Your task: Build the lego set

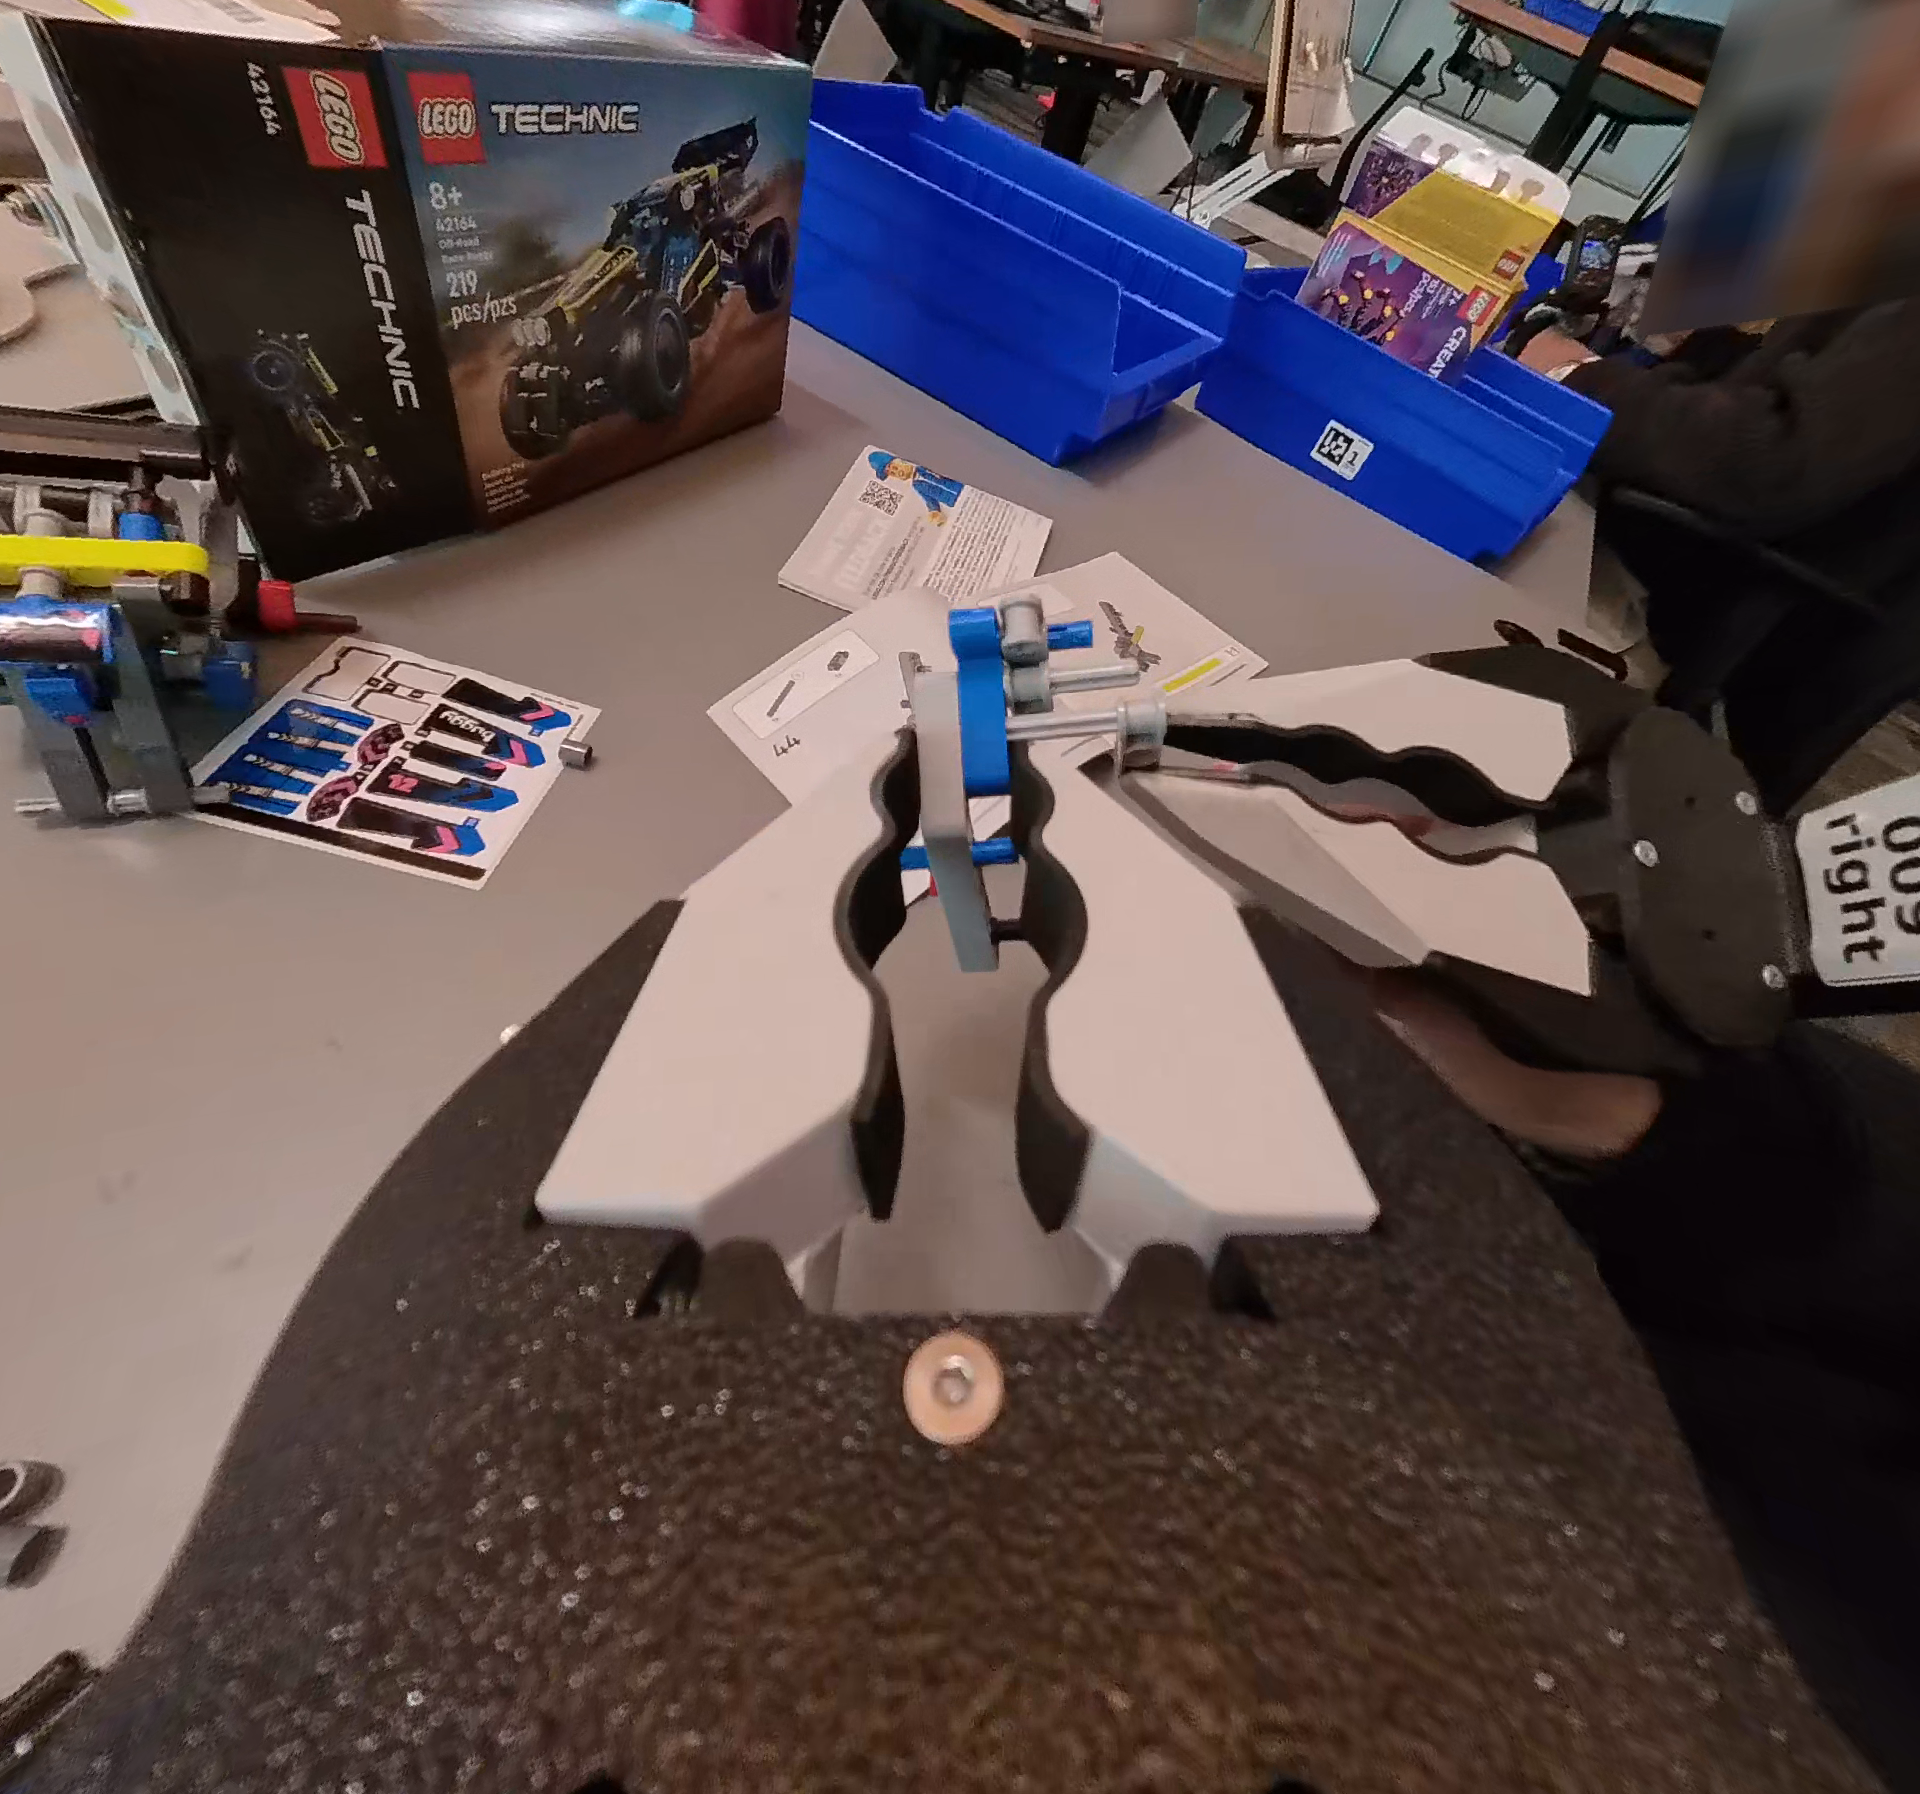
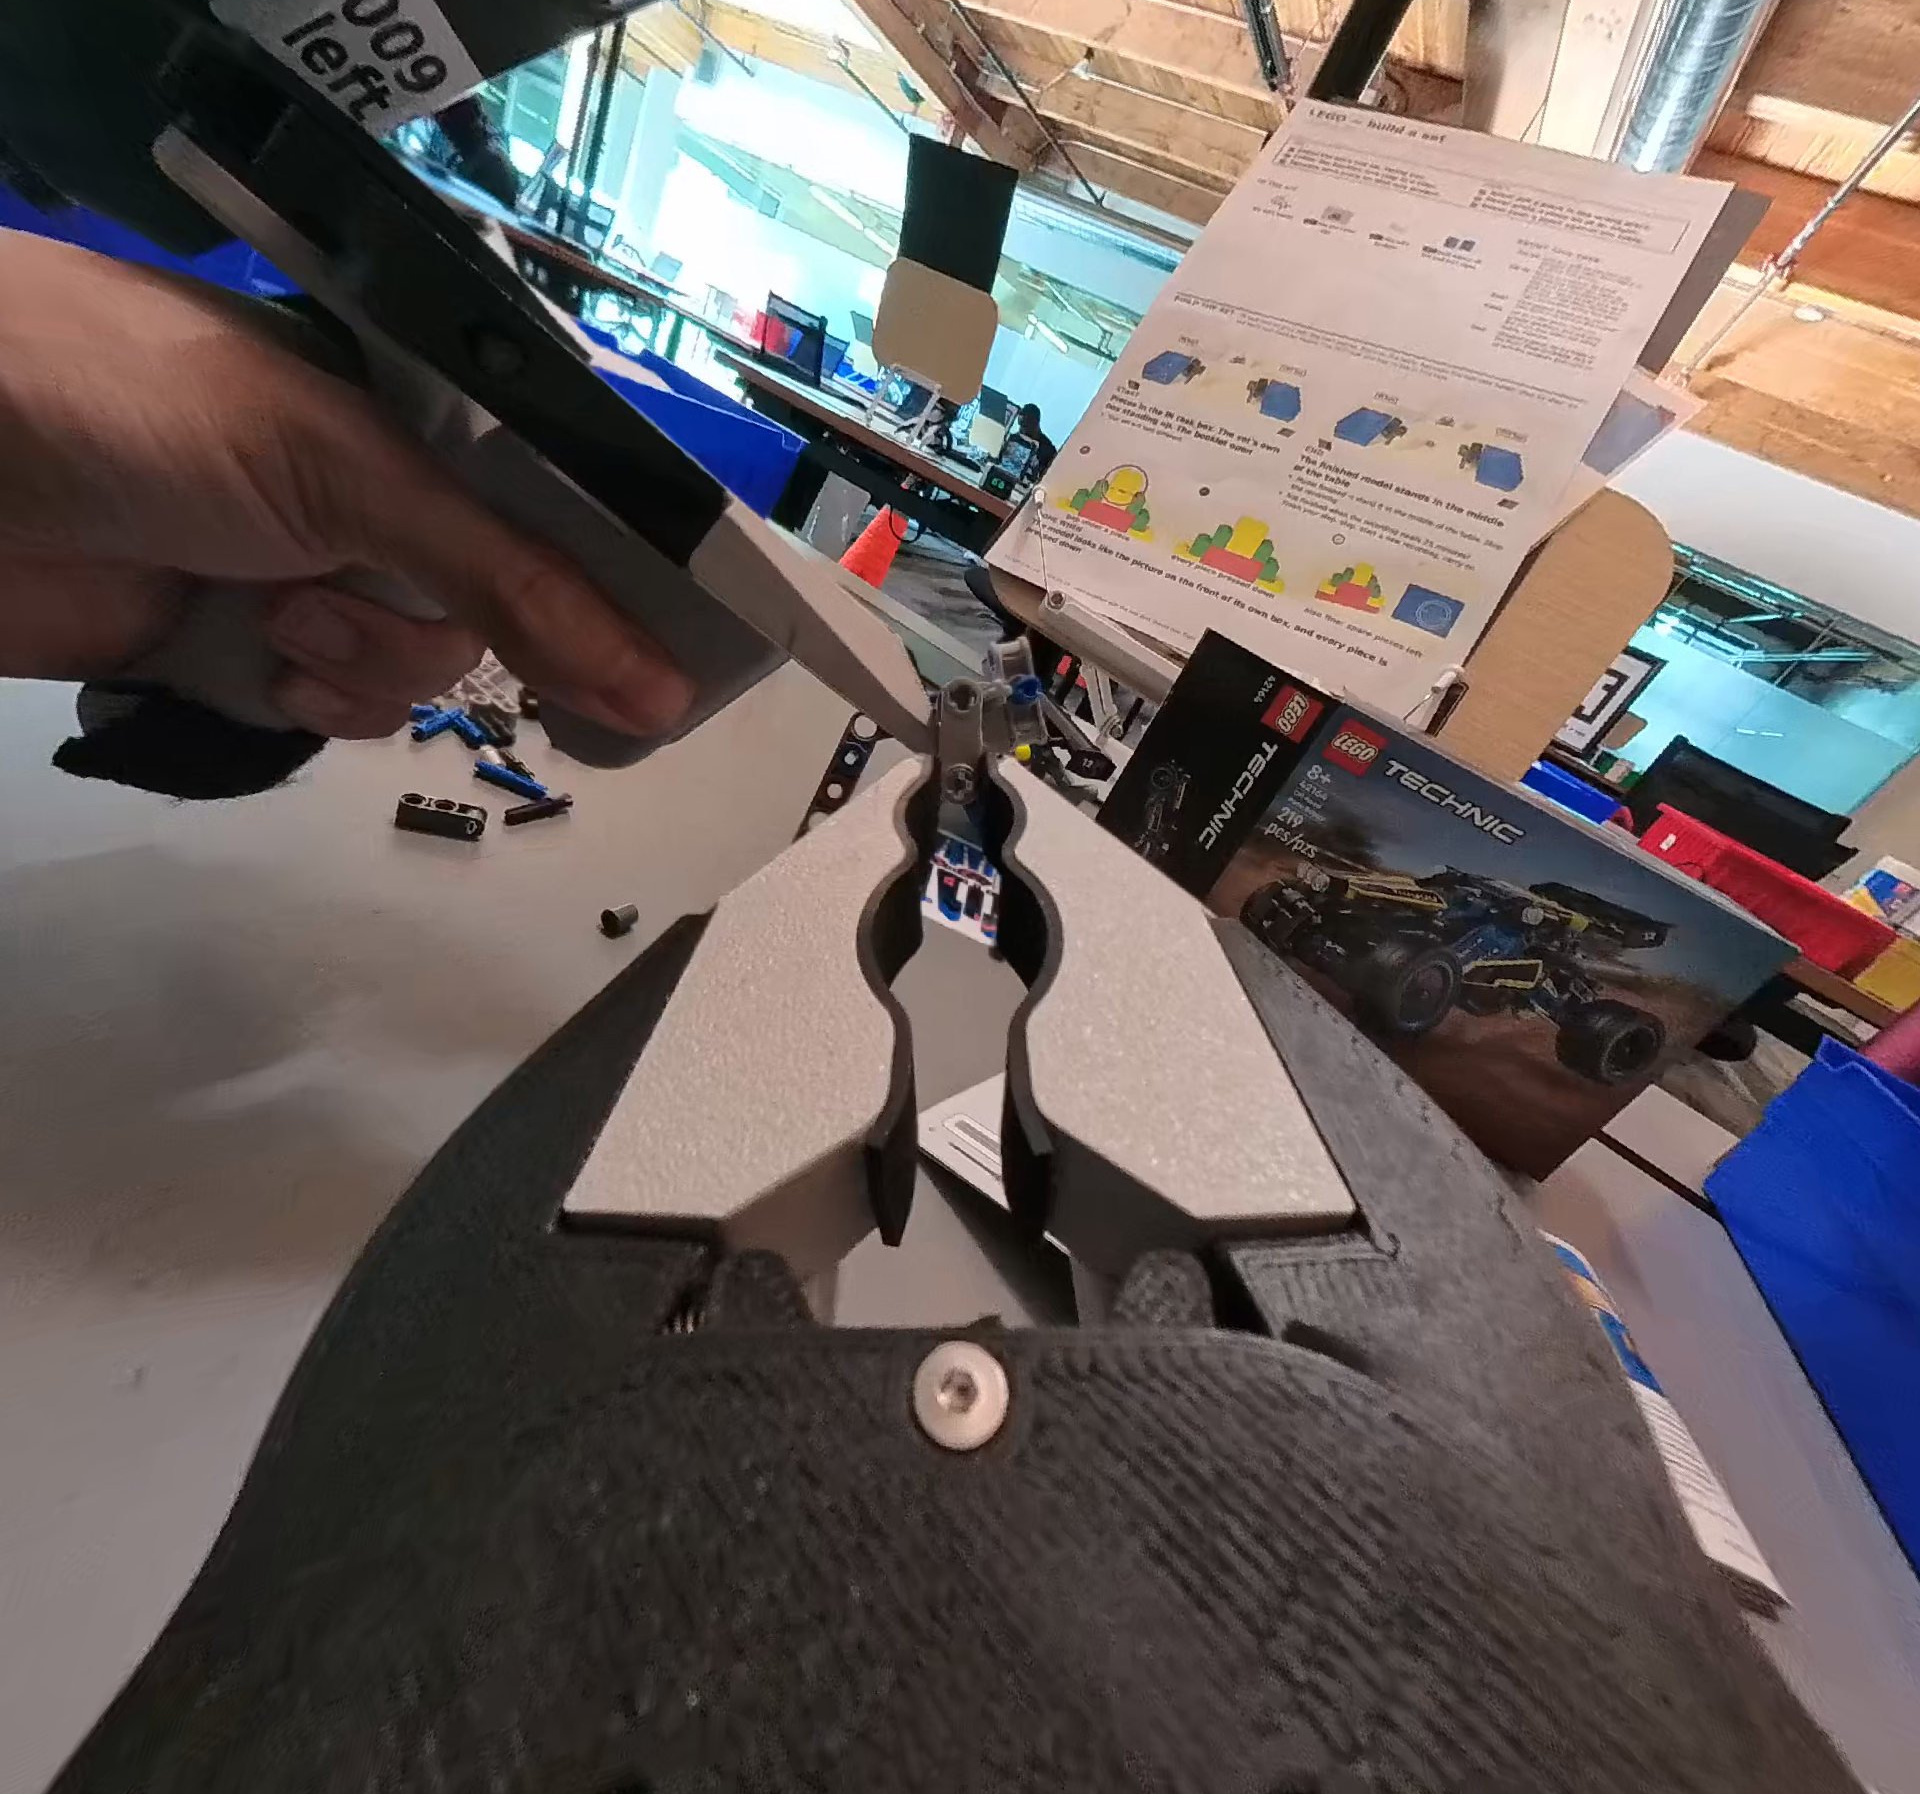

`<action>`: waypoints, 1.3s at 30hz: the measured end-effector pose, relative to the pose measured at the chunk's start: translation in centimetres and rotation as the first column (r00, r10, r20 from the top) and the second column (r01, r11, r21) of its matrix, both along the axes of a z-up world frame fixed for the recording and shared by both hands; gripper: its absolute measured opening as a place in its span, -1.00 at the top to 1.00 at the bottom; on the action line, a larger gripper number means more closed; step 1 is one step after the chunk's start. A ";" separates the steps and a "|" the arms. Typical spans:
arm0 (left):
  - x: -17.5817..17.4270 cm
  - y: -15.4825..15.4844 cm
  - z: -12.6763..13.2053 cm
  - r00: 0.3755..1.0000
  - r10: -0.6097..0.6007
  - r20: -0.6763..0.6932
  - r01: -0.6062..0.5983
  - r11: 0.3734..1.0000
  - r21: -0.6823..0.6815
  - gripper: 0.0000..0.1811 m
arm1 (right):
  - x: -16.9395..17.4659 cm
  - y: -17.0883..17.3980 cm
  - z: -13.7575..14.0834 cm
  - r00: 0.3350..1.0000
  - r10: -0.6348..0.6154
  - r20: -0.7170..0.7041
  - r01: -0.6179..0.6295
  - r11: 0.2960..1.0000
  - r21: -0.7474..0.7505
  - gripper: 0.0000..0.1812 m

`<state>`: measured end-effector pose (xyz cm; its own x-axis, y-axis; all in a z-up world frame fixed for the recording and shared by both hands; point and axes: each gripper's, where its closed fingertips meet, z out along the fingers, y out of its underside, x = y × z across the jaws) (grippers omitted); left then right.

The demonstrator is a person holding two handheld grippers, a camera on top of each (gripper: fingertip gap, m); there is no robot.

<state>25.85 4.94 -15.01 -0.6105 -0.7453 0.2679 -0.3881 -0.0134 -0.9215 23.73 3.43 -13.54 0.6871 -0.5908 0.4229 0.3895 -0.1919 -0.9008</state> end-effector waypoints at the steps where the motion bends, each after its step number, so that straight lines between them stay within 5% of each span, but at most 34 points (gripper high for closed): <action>1: 0.0 0.0 -0.1 1.000 0.000 0.000 0.000 1.000 0.014 0.84 | 0.1 0.0 -0.1 1.000 -0.009 0.006 0.009 1.000 -0.017 0.94; 8: 0.1 0.4 -0.4 0.999 0.020 0.035 -0.026 0.984 0.178 0.84 | 0.5 0.1 -0.8 0.987 -0.083 0.140 0.113 0.969 -0.221 0.94; 13: 0.1 0.9 -1.1 0.992 0.022 0.126 -0.070 0.917 0.393 0.84 | 0.6 0.4 -2.2 0.995 -0.083 0.057 0.096 0.959 -0.268 0.94; 15: 0.2 0.9 -0.4 0.982 0.037 0.184 -0.117 0.886 0.448 0.84 | 0.7 0.4 -1.7 0.997 -0.076 -0.017 0.072 0.982 -0.173 0.94; 18: 0.6 0.8 0.0 0.975 0.072 0.210 -0.161 0.879 0.448 0.84 | 0.9 0.3 -1.7 0.994 -0.048 -0.095 0.038 0.994 -0.100 0.93; 27: 1.0 1.1 0.4 0.969 0.106 0.223 -0.198 0.873 0.445 0.85 | 0.4 -0.4 -0.2 0.997 -0.082 0.016 0.082 0.996 -0.040 1.00; 39: 0.7 0.6 0.3 0.966 0.072 0.250 -0.186 0.862 0.471 0.85 | 0.2 0.1 -0.3 0.999 -0.006 -0.048 0.007 1.000 0.009 1.00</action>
